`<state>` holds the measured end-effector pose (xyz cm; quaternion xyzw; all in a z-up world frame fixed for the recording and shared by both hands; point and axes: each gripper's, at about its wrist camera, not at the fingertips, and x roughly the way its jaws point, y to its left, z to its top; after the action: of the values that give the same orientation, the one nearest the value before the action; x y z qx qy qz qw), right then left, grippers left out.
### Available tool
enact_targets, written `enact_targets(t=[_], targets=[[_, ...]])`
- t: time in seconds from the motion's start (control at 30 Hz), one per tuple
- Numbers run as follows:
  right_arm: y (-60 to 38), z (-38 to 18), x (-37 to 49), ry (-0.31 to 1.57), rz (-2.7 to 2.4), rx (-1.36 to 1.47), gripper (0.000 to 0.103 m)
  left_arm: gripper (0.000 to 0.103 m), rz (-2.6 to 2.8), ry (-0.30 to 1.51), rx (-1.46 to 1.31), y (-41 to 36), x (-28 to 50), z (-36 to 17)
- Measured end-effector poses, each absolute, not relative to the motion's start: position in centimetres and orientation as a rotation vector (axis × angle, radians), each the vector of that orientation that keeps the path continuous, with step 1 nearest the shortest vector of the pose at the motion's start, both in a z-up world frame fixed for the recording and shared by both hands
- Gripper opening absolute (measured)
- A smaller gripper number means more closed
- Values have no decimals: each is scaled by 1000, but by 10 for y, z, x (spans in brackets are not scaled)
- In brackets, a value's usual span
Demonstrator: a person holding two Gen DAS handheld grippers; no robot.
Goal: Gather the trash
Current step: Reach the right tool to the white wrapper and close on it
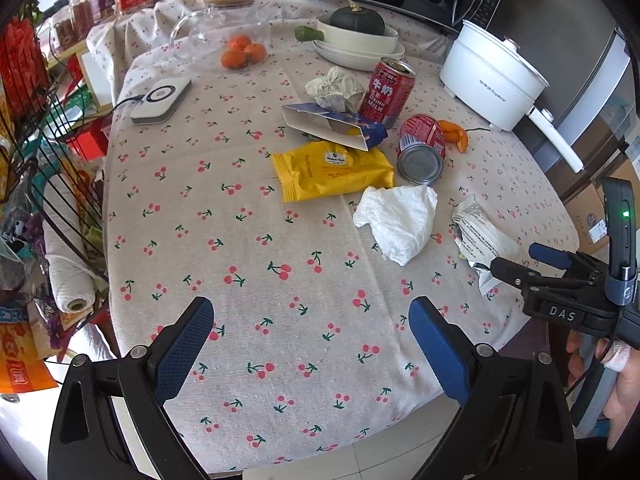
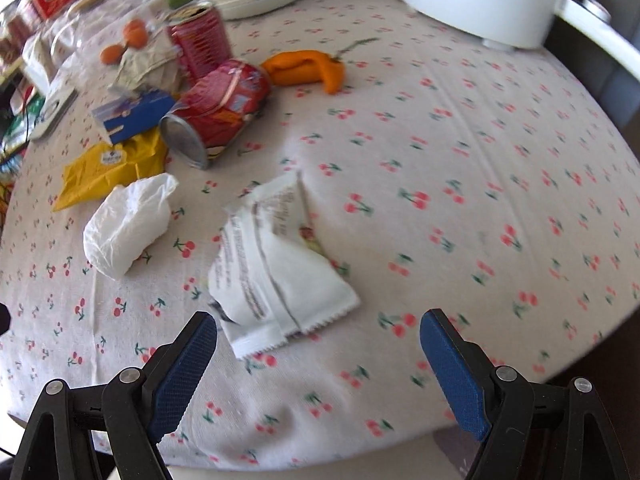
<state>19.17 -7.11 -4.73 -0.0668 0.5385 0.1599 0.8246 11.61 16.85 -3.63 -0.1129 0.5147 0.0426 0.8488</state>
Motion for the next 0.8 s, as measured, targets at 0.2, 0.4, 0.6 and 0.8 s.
enact_targets(t=[0.2,0.4,0.6,0.8], targets=[[-36,-68,196,1142,388,-285,87,99,91,1095,-237,175,116,-39],[-26,-81,199,1109,358,-409,88,99,94,1107,-212,176,118,-42],[-23,-79,200,1091,368,-431,80,99,92,1110,-205,173,119,-42],[-31,-67,198,1085,381,-399,75,99,86,1105,-197,168,123,-43]])
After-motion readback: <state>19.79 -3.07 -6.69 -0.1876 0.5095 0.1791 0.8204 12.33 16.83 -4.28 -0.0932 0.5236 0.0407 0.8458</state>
